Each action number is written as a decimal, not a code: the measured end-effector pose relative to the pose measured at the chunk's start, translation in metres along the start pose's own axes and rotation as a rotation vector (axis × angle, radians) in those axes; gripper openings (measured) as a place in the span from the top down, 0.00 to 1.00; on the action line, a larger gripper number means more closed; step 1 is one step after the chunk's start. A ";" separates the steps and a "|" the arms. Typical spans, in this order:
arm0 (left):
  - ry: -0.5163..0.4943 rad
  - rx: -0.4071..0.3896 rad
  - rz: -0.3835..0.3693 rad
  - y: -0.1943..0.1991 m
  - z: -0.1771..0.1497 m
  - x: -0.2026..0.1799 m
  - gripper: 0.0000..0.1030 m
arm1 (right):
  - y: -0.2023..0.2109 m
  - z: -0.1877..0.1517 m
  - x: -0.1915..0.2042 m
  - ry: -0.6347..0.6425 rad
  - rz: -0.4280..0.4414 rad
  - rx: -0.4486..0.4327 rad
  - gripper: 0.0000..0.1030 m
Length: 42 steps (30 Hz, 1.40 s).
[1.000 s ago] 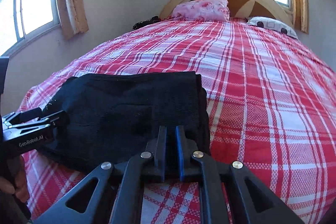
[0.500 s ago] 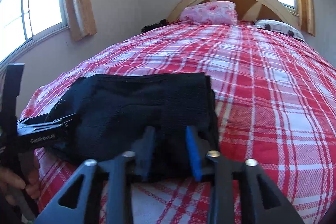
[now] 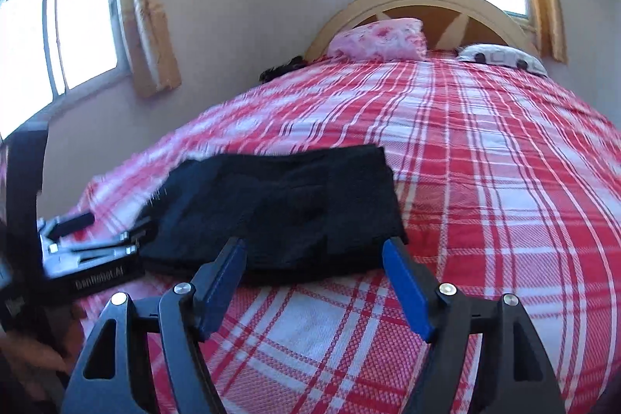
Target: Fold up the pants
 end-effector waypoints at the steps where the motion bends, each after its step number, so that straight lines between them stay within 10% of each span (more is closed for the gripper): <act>1: -0.005 -0.007 -0.001 0.005 0.002 0.000 0.00 | 0.005 0.003 -0.001 -0.015 0.005 -0.013 0.28; 42: -0.039 -0.039 0.014 0.039 0.007 -0.021 0.00 | 0.063 0.026 -0.007 -0.083 -0.071 -0.140 0.27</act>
Point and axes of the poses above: each gripper's, at about its wrist camera, not at the fingertips, and y roughly against the way its jaws point, x to its left, z to its top, the point moved 5 cm from there along -y, roughly the way its jaws point, and after that the axes turned 6 degrees about -x, right-handed, at the moved point
